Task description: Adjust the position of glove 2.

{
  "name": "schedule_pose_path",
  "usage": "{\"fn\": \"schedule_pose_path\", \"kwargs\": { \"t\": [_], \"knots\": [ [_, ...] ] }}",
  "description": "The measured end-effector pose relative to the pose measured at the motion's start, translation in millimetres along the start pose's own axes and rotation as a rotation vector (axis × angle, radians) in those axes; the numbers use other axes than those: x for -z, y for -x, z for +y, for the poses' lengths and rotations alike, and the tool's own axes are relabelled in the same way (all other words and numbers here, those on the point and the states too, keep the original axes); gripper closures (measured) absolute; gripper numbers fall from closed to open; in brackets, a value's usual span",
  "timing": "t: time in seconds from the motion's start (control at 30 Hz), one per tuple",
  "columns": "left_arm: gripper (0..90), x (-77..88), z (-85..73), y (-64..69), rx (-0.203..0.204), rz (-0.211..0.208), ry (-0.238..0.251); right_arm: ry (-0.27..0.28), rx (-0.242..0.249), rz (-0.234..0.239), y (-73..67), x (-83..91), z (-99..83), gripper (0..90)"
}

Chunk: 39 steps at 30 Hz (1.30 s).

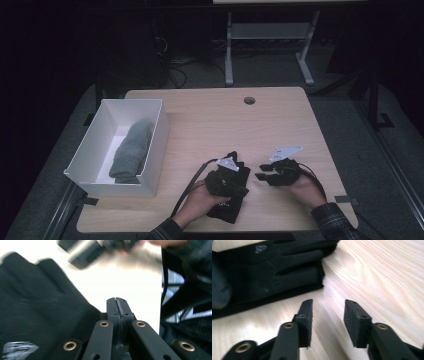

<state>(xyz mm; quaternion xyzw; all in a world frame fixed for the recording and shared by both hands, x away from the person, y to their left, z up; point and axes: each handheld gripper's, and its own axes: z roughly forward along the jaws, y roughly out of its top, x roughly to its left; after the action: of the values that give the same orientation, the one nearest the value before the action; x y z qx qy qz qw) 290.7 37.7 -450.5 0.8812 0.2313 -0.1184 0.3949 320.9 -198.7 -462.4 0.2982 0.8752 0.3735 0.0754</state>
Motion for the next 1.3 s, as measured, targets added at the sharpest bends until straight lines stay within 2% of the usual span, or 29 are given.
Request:
{"fn": "schedule_pose_path", "kwargs": {
  "t": [0.03,0.1,0.2,0.23,0.27,0.4,0.43,0.6,0.7,0.8,0.87,0.93,1.07,1.1,1.17,1.27,1.3],
  "knots": [
    [89.8,-5.6,-2.1,3.2,-0.007,0.001,-0.026,-0.003,0.001,-0.022,1.7,-0.5,-1.3,51.2],
    [89.8,-7.3,-2.8,3.6,-0.017,0.017,-0.036,0.0,0.005,-0.055,2.9,-0.9,-2.4,44.5],
    [89.8,-6.8,-4.4,2.0,-0.026,0.034,-0.056,0.006,0.002,-0.078,4.8,-0.7,-3.6,40.2],
    [89.8,-5.6,-4.7,1.9,-0.027,0.046,-0.065,0.008,-0.007,-0.095,7.5,-0.4,-4.5,37.4],
    [89.8,-2.5,-5.9,1.1,-0.047,0.079,-0.08,0.018,-0.019,-0.1,8.2,-1.0,-5.0,35.6],
    [89.7,6.9,-10.0,-3.2,-0.065,0.135,-0.101,0.021,-0.033,-0.117,11.7,-1.2,-7.5,33.8],
    [89.8,6.9,-10.0,-3.2,-0.065,0.135,-0.101,0.021,-0.033,-0.117,11.7,-1.2,-7.5,33.8],
    [89.7,27.3,-17.3,-14.8,-0.071,0.201,-0.124,0.014,-0.039,-0.134,14.8,-3.2,-11.4,32.2],
    [89.7,33.8,-21.0,-18.0,-0.056,0.215,-0.117,0.02,-0.044,-0.14,15.8,-3.8,-12.1,31.7],
    [89.6,42.2,-25.3,-20.1,-0.057,0.227,-0.137,0.021,-0.051,-0.143,17.4,-3.9,-13.1,30.9],
    [89.5,47.5,-29.3,-19.7,-0.055,0.251,-0.137,0.017,-0.054,-0.146,18.3,-3.2,-13.4,30.2],
    [89.2,55.2,-33.9,-20.8,-0.066,0.274,-0.162,0.026,-0.061,-0.146,19.1,-3.4,-14.7,29.0],
    [88.4,67.5,-44.9,-23.5,-0.033,0.314,-0.129,0.025,-0.069,-0.144,20.3,-3.3,-15.2,27.6],
    [87.9,70.1,-46.1,-24.9,-0.037,0.318,-0.133,0.027,-0.07,-0.142,20.9,-3.5,-15.4,27.3],
    [86.8,74.9,-48.0,-27.0,-0.017,0.326,-0.113,0.037,-0.069,-0.142,21.4,-4.2,-16.1,25.9],
    [85.1,76.5,-46.6,-27.0,-0.025,0.327,-0.117,0.041,-0.071,-0.14,21.2,-4.7,-16.7,24.6],
    [80.6,77.5,-44.5,-26.2,-0.037,0.322,-0.114,0.049,-0.066,-0.14,21.4,-5.3,-17.3,23.0]
  ]
}}
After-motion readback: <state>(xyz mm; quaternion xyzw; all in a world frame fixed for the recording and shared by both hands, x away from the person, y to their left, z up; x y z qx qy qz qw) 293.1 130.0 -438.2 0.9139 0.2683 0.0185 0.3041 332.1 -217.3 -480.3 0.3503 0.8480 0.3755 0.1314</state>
